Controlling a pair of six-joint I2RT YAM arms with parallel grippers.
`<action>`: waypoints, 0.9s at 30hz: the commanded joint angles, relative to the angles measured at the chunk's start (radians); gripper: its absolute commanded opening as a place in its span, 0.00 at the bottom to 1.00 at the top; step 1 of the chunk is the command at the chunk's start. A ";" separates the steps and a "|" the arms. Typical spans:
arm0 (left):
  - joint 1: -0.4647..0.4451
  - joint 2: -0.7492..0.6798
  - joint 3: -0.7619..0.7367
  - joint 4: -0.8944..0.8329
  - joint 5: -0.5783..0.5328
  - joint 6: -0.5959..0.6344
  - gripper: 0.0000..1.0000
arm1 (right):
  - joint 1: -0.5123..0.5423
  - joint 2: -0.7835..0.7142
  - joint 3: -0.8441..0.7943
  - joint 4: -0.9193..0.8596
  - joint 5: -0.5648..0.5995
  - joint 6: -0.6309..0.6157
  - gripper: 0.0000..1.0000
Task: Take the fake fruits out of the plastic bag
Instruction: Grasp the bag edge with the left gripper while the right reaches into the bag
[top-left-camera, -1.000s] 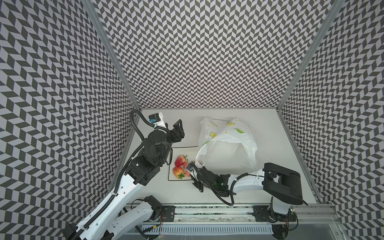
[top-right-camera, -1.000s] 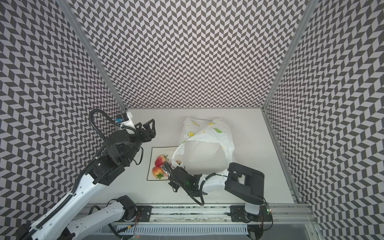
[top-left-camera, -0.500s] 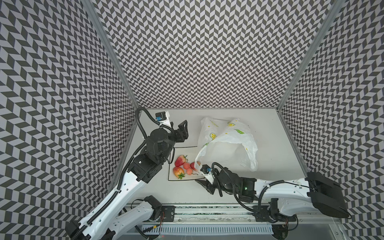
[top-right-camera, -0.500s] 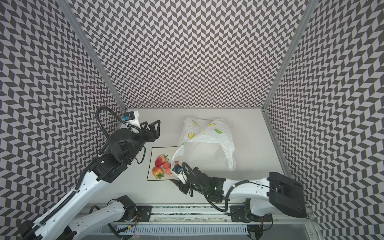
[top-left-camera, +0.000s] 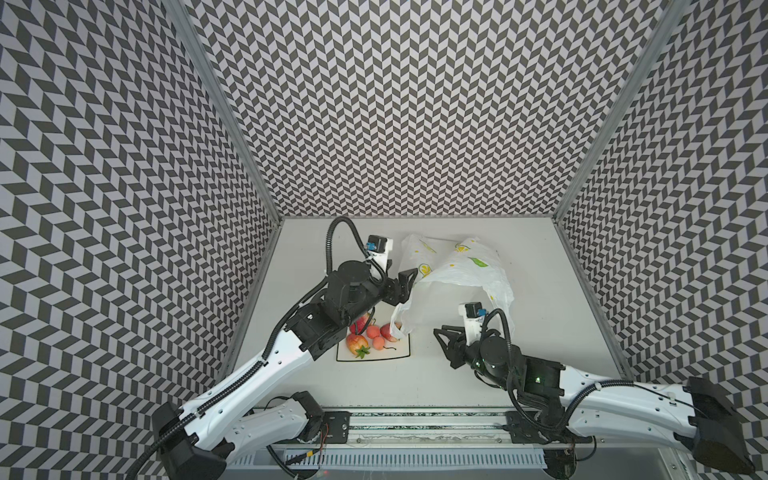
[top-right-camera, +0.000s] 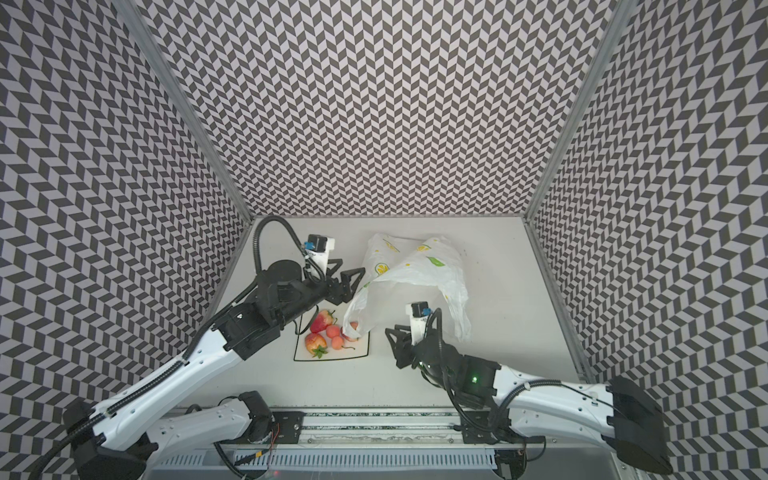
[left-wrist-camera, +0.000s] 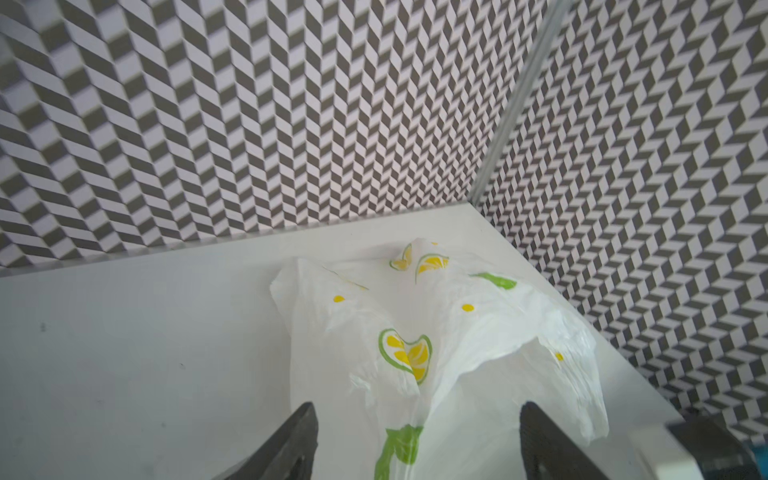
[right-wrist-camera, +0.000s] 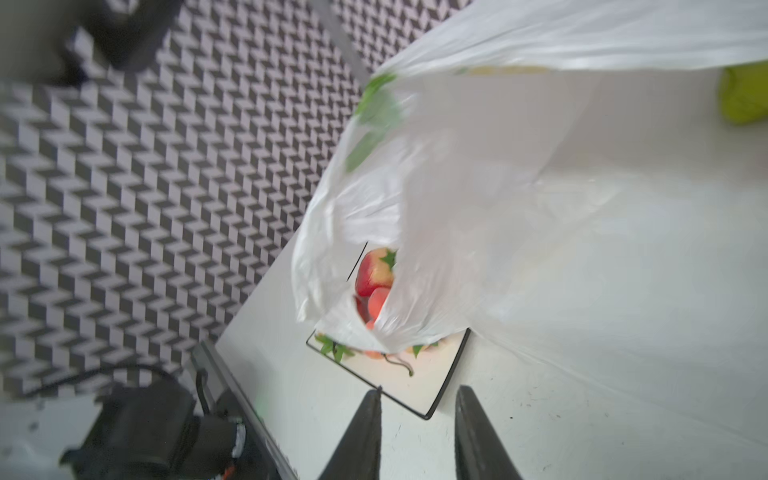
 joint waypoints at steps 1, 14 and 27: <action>-0.002 0.033 -0.034 0.009 0.035 0.023 0.78 | -0.055 0.032 0.012 0.047 0.022 0.249 0.29; 0.001 0.195 -0.016 0.018 0.021 0.067 0.80 | -0.169 0.391 0.044 0.410 -0.217 0.572 0.25; -0.001 0.282 0.043 0.052 0.033 0.074 0.13 | -0.327 0.599 0.070 0.641 -0.204 0.837 0.24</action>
